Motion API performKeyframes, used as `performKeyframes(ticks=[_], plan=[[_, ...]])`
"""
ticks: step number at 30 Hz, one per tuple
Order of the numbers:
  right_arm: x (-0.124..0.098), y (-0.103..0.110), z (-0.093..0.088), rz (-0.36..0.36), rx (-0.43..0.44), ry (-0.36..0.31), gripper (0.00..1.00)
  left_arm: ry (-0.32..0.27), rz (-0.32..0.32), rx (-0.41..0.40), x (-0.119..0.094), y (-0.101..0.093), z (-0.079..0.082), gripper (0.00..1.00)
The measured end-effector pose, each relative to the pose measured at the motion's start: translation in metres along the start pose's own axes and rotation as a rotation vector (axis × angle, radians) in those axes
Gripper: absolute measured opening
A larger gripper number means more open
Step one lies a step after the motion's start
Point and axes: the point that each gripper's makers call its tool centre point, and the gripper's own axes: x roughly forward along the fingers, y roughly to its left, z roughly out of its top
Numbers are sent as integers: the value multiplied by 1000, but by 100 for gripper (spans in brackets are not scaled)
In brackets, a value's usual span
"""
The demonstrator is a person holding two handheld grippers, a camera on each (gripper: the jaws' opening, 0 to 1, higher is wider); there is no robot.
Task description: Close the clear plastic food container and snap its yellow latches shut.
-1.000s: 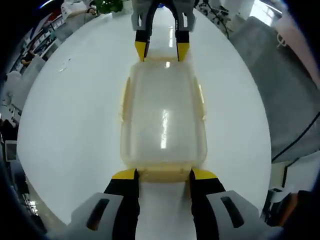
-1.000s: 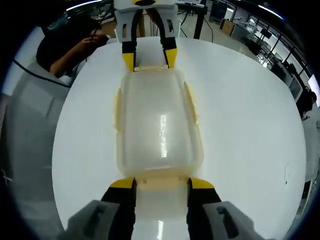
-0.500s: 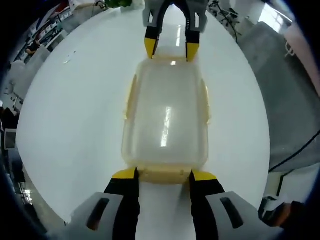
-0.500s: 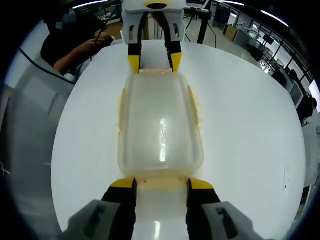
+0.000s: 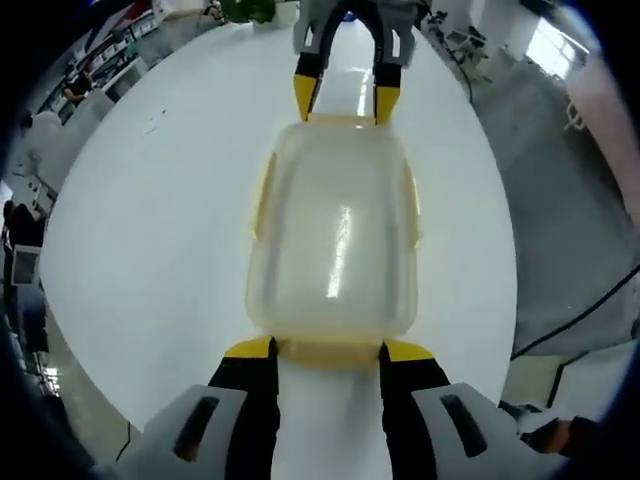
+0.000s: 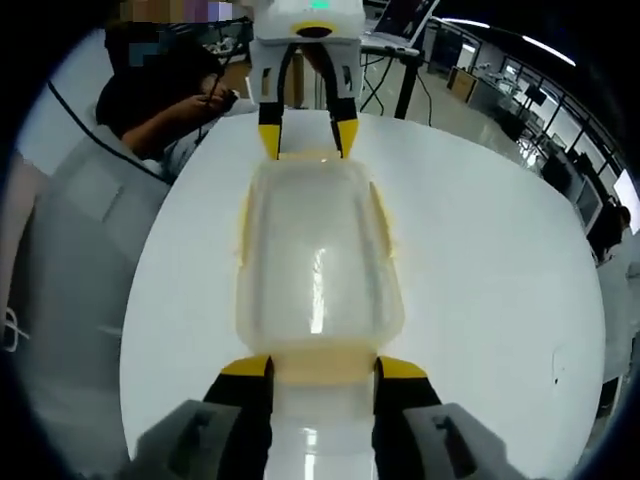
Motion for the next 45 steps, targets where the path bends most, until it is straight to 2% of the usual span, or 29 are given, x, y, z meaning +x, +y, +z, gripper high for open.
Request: performKeyframes(ticks=[4, 10, 14, 17, 22, 28, 30, 36, 45], plan=[[-14, -4, 2, -23, -3, -5, 36, -40, 1, -15, -15, 1, 10, 37], [-38, -4, 5, -43, 11, -32, 36, -40, 46, 17, -34, 4, 26, 37], [-53, -3, -2, -61, -5, -29, 36, -56, 45, 13, -39, -1, 42, 37], [-61, -1, -8, -73, 6, -46, 36, -36, 54, 27, -40, -2, 51, 37], [-71, 0, -21, -100, 20, -37, 36, -32, 65, 56, -42, -4, 71, 37], [-84, 3, -39, -110, 26, -30, 36, -39, 65, 58, -32, -10, 90, 37], [-86, 2, -49, -141, 9, -2, 36, -49, 68, 55, -29, -11, 97, 37], [-90, 10, -70, -120, 28, 10, 36, -53, 44, 73, -18, -21, 114, 37], [-101, 7, -99, -126, 26, 49, 36, -81, 34, 69, -6, -24, 143, 37]])
